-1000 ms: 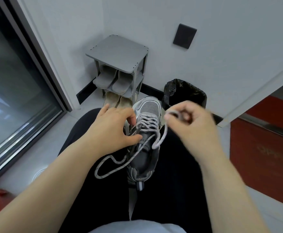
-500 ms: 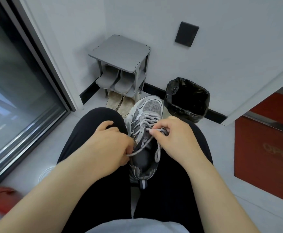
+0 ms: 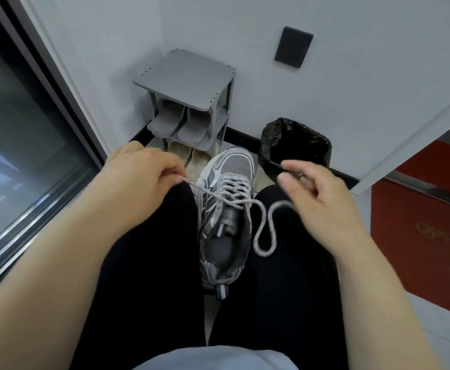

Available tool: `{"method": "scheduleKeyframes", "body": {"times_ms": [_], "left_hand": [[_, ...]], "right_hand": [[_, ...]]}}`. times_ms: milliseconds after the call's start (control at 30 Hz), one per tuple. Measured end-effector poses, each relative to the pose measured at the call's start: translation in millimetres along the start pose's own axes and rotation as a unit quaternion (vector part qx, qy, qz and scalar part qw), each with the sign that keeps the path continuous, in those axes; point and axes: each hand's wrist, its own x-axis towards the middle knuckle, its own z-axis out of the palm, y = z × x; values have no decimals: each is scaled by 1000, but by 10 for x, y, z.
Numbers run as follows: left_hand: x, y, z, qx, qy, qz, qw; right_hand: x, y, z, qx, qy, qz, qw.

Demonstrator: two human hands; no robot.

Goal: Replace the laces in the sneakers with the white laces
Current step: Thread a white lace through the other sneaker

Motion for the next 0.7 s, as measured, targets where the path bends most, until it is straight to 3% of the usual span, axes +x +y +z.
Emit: {"method": "scheduleKeyframes", "body": {"times_ms": [133,267,367,467,700], "left_hand": [[1,99,5,16,61,-49,997],[-127,528,264,7,39,41,998],[-166,822,493,6,0,-8,1000],[-168,852,661,3,12,-42,999],[-202,753,702,-53,23,-39,998]], "right_hand": [[-117,-102,-175,22,-26,-86,996],[-197,-36,34,-96,-147,-128,976],[-194,102,170,-112,-117,-54,985],[-178,201,205,-68,-67,-13,995],[-215,213,307,-93,-42,-64,993]]}}
